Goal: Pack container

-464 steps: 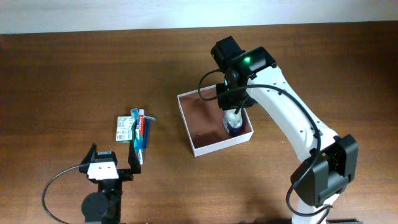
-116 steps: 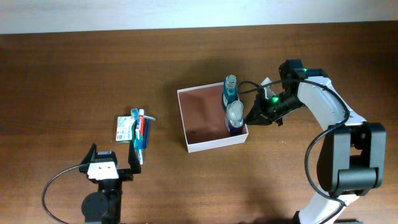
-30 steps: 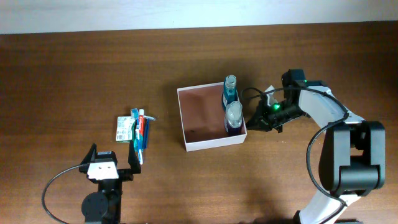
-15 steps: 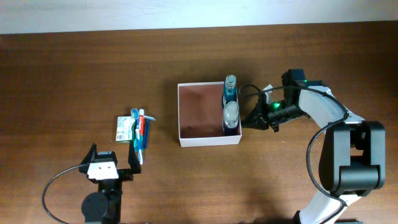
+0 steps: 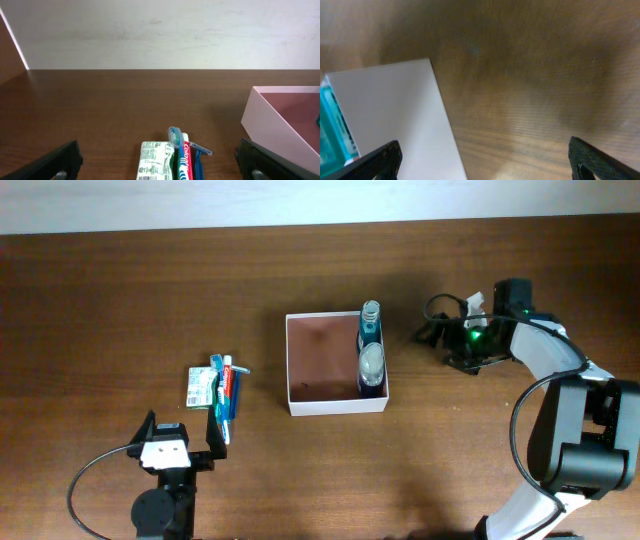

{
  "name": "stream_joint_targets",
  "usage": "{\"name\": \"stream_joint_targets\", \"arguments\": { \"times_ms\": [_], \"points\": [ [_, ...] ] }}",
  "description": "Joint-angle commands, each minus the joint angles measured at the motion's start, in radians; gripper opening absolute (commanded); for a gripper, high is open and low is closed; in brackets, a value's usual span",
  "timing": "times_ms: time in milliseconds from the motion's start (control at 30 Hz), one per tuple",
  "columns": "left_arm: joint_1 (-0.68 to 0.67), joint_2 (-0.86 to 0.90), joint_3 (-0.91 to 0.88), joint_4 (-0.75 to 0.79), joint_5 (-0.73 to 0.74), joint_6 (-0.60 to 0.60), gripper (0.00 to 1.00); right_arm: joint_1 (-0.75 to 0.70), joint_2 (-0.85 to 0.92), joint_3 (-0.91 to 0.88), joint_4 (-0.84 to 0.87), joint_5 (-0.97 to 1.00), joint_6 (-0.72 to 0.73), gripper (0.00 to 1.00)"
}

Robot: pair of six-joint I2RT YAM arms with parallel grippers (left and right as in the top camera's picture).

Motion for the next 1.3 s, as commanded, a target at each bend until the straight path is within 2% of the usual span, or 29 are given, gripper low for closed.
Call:
{"name": "stream_joint_targets", "arguments": {
  "times_ms": [0, 233, 1267],
  "points": [
    [0.004, -0.006, -0.006, 0.000, 0.011, 0.015, 1.00, -0.033, 0.003, -0.002, 0.065, 0.029, -0.007, 0.99],
    [0.004, -0.006, -0.006, 0.000, 0.011, 0.015, 0.99, -0.124, 0.003, -0.002, 0.220, 0.091, -0.007, 0.98],
    [0.004, -0.006, -0.006, 0.000, 0.011, 0.015, 0.99, -0.155, 0.003, -0.002, 0.222, 0.091, -0.007, 0.98]
  ]
}}
